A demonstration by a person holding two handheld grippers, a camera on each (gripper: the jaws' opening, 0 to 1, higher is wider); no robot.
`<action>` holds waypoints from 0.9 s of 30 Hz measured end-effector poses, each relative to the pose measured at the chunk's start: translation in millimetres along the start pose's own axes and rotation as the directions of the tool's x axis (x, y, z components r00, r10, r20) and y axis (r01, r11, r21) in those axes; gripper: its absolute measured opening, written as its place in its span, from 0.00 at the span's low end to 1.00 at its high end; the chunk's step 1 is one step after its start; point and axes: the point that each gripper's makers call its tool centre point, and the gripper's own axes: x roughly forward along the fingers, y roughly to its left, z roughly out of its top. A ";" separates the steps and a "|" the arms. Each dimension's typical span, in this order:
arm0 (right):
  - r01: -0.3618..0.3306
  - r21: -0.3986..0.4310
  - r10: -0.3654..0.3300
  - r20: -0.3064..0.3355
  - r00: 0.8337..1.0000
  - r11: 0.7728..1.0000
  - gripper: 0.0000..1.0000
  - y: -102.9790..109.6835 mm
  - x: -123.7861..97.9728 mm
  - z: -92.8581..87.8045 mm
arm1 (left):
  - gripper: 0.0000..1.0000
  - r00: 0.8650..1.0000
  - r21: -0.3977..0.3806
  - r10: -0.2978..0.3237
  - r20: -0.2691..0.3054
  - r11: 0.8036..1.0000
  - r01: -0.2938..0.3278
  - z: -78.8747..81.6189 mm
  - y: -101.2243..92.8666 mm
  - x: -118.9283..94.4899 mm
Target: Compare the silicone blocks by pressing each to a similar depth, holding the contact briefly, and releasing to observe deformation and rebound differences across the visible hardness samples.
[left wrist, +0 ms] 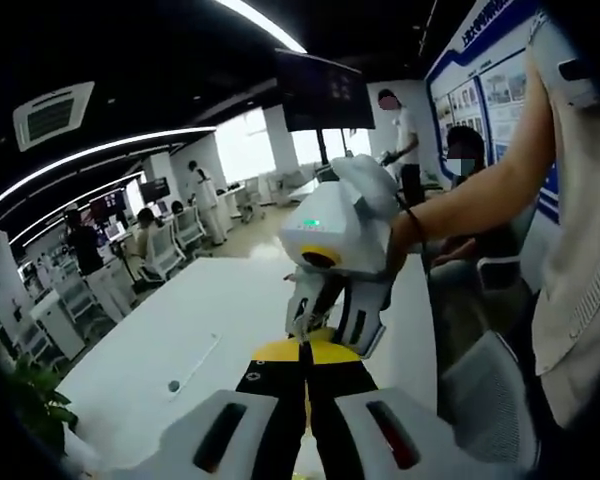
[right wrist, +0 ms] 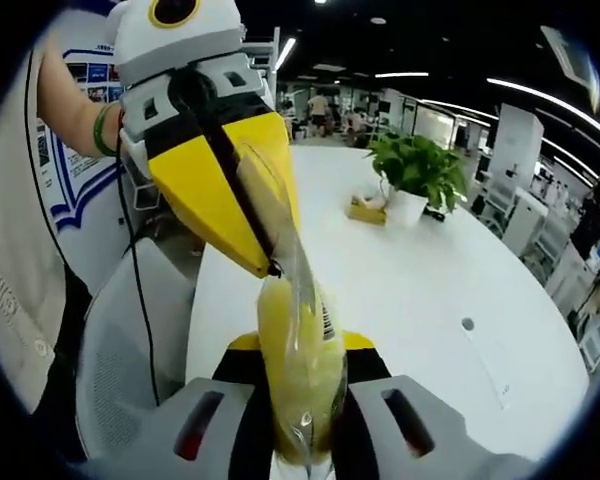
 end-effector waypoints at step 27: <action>0.002 0.029 -0.002 -0.006 1.000 1.000 0.10 0.4 -6.2 -9.5 | 0.00 0.999 0.010 -0.033 -0.016 0.999 0.033 0.0 -5.1 10.5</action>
